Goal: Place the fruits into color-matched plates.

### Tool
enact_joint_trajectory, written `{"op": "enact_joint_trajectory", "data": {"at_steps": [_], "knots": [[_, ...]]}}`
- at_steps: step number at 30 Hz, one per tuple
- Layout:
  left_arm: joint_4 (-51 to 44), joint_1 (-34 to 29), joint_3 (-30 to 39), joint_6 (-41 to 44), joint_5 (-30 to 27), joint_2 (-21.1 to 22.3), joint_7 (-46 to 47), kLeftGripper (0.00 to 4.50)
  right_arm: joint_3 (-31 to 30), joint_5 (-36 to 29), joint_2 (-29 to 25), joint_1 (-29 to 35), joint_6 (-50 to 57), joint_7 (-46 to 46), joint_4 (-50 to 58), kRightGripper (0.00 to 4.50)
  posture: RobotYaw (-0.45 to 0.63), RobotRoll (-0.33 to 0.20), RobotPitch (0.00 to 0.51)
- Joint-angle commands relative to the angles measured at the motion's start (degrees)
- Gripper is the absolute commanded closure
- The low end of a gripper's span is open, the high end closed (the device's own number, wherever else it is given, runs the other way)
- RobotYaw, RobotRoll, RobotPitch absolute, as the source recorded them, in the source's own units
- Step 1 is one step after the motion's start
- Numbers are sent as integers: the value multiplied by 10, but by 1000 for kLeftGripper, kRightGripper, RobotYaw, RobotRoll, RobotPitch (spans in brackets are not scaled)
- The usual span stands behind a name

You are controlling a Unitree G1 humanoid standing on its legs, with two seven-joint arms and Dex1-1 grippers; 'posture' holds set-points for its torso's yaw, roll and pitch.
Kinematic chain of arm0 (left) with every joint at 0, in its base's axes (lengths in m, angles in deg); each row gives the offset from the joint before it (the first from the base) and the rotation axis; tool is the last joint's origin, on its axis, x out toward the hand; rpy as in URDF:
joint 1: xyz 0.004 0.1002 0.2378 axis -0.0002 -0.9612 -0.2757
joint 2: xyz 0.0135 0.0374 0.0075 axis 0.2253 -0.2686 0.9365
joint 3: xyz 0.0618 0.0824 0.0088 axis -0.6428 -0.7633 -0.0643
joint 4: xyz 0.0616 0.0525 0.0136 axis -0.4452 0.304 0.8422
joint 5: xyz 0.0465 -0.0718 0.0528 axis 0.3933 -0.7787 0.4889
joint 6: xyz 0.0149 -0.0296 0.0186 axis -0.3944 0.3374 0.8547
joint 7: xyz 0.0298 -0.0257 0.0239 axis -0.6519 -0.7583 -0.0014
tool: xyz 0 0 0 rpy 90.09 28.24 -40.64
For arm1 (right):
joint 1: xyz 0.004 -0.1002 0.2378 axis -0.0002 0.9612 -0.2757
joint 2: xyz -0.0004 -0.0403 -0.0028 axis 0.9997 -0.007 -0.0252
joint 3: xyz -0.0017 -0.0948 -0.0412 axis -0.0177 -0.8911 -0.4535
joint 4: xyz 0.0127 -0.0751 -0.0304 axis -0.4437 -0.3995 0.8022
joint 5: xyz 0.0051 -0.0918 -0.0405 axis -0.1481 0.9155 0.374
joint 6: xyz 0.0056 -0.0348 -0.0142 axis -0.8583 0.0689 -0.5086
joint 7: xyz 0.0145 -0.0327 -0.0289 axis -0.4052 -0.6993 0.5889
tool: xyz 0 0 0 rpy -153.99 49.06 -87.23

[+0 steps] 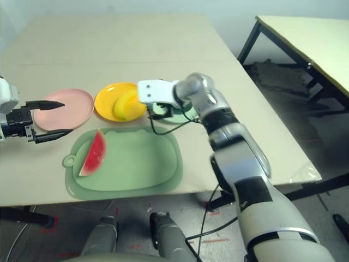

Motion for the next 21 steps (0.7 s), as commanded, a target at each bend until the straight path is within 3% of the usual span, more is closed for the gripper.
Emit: {"op": "enact_joint_trajectory", "data": {"at_steps": [1, 4, 7, 8, 12, 15, 18, 21], "knots": [[52, 45, -48, -107, 36, 10, -82, 0, 77, -90, 7, 105, 176, 59, 174, 24, 67, 0, 133], [107, 100, -77, -180, 56, 8, -130, 0, 144, -148, 81, 170, 242, 148, 232, 24, 51, 0, 132], [188, 190, -131, -283, 94, -3, -165, 0, 214, -201, 198, 233, 179, 239, 249, 24, 29, 0, 126], [210, 216, -151, -307, 97, -7, -168, 0, 216, -197, 213, 253, 133, 250, 245, 24, 25, 0, 125], [277, 309, -250, -403, 118, -20, -168, 0, 165, -149, 207, 320, -107, 215, 199, 24, -2, 0, 118], [325, 366, -308, -467, 138, -39, -168, 0, 152, -149, 216, 330, -223, 208, 152, 24, -20, 0, 113], [377, 402, -315, -514, 181, -82, -160, 0, 143, -139, 217, 329, -317, 211, 98, 24, -46, 0, 109], [392, 412, -316, -534, 189, -112, -167, 0, 134, -126, 210, 331, -377, 218, 56, 24, -60, 0, 105]]}}
